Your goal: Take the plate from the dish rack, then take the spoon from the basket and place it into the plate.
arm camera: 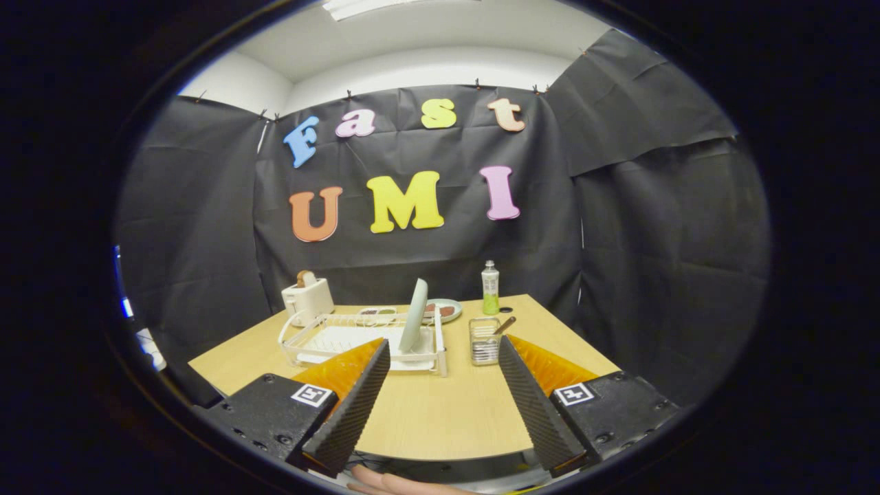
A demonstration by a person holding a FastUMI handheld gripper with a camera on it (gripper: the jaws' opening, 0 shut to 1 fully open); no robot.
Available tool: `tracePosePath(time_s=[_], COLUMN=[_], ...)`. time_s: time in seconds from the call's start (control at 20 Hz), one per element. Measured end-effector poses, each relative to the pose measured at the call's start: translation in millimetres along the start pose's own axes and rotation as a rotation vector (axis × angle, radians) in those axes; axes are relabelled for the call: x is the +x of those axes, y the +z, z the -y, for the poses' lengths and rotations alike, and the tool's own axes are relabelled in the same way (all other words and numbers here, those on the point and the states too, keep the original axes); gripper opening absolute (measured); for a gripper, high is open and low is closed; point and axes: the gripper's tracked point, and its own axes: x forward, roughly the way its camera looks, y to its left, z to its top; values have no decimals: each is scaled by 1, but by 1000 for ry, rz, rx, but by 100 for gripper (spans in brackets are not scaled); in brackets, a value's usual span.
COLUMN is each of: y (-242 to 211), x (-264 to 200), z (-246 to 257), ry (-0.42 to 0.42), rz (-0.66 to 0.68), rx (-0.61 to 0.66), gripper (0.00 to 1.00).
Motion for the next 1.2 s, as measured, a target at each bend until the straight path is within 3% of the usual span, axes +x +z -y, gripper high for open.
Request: tracePosePath(time_s=[0.4,0.55,0.75,0.95,1.2], y=[39,60,91,87,70], x=[69,113,186,250,316], z=[-10,-23,-35,-60,-53], ry=[19,49,27,47,-67], rz=[-100,-195,-307,-514,-727], rx=[-49,-83,-42,-80,-222], gripper=[100,100,100,100,100])
